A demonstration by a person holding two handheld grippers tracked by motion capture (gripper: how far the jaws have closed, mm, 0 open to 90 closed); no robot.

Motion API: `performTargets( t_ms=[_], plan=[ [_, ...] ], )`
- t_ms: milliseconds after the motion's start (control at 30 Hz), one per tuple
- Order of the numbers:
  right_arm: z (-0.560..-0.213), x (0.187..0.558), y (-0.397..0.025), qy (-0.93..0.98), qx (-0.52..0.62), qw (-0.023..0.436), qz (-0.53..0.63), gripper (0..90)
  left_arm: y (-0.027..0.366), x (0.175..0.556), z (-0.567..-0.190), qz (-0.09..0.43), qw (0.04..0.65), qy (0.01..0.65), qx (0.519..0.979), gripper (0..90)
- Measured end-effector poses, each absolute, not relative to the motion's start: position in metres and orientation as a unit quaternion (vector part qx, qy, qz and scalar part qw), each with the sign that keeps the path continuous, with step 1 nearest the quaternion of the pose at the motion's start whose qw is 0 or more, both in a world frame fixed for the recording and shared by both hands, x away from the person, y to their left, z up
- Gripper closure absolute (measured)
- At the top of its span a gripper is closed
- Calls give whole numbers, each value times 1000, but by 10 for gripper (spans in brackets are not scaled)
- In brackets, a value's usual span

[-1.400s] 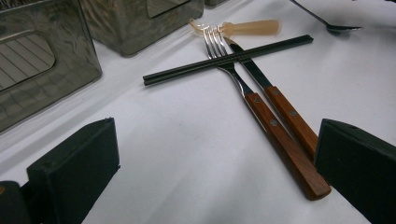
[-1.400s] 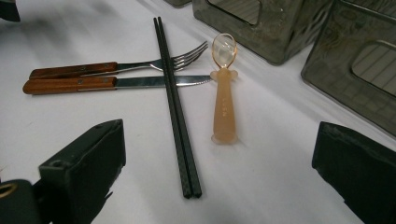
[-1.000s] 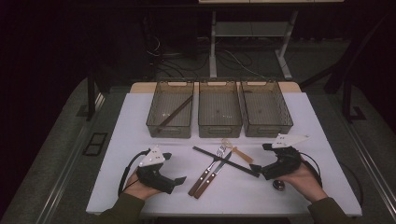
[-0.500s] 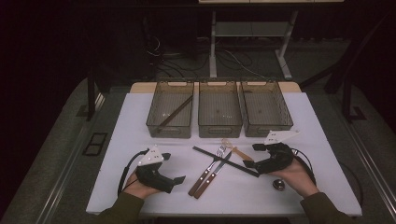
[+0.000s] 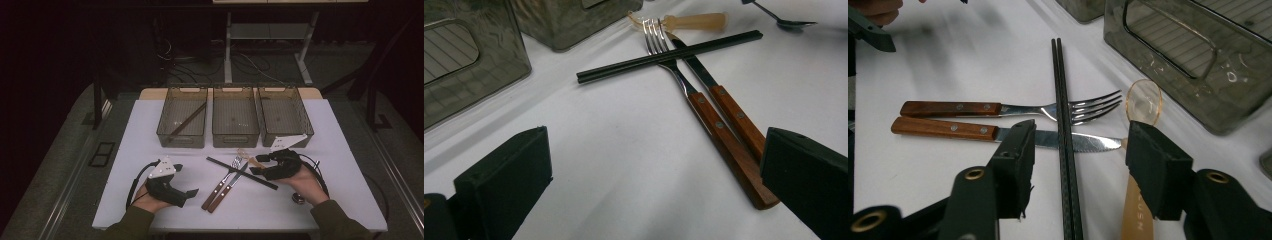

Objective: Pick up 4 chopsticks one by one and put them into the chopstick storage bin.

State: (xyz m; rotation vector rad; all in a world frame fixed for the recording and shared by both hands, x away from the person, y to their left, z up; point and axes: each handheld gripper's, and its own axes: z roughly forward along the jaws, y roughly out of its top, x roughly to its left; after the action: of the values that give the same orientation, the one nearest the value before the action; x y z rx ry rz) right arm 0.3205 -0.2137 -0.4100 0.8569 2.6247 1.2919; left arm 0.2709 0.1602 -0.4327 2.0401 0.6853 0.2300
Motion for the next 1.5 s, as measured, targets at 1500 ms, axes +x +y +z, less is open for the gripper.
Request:
performTargets(
  t_ms=[1500],
  plan=[
    [-436, 325, -199, 907, 255, 32, 335, 831, 162, 273, -433, 83, 473, 278, 832, 0]
  ],
)
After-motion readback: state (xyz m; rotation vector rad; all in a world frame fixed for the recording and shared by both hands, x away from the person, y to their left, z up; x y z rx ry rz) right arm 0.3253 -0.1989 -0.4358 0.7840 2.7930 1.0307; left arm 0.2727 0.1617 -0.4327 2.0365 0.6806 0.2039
